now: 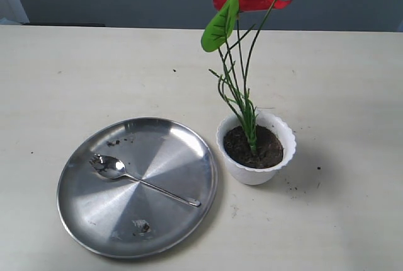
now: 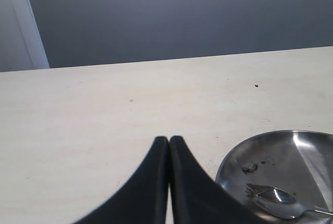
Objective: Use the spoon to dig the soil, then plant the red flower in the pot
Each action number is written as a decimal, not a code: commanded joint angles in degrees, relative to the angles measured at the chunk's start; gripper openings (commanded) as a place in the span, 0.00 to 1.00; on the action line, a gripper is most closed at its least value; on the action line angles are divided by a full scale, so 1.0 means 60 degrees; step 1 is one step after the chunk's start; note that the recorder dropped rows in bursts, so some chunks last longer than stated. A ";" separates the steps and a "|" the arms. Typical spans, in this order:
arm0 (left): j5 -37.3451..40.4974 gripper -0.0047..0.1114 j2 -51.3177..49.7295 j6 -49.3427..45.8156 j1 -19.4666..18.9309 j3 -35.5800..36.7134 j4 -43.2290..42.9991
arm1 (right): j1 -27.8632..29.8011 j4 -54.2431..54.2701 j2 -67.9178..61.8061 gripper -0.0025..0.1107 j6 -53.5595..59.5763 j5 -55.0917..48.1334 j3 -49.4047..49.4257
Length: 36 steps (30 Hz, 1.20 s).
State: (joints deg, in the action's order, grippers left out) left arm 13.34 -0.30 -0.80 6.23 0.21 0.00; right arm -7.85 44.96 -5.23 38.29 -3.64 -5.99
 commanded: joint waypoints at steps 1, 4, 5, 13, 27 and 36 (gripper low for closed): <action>-0.0007 0.04 0.0051 0.0036 0.0027 -0.0035 0.0000 | 0.0290 -0.1067 0.0254 0.02 -0.0956 -0.0785 0.0768; -0.0007 0.04 0.0051 0.0036 0.0027 -0.0035 0.0000 | 0.0556 -0.4232 0.0723 0.02 -0.3919 -0.1459 0.0796; -0.0007 0.04 0.0051 0.0036 0.0027 -0.0035 0.0000 | 0.0648 -0.5112 0.0821 0.02 -0.4771 -0.1621 0.0796; -0.0007 0.04 0.0051 0.0036 0.0027 -0.0035 0.0000 | 0.1196 -0.7229 0.0872 0.02 -0.6649 -0.2537 0.0796; -0.0007 0.04 0.0051 0.0036 0.0027 -0.0035 0.0000 | 0.1196 -0.7170 0.0872 0.02 -0.6649 -0.2892 0.0998; -0.0007 0.04 0.0051 0.0036 0.0027 -0.0035 0.0000 | 0.1196 -0.7157 0.0872 0.02 -0.6649 -0.2892 0.0998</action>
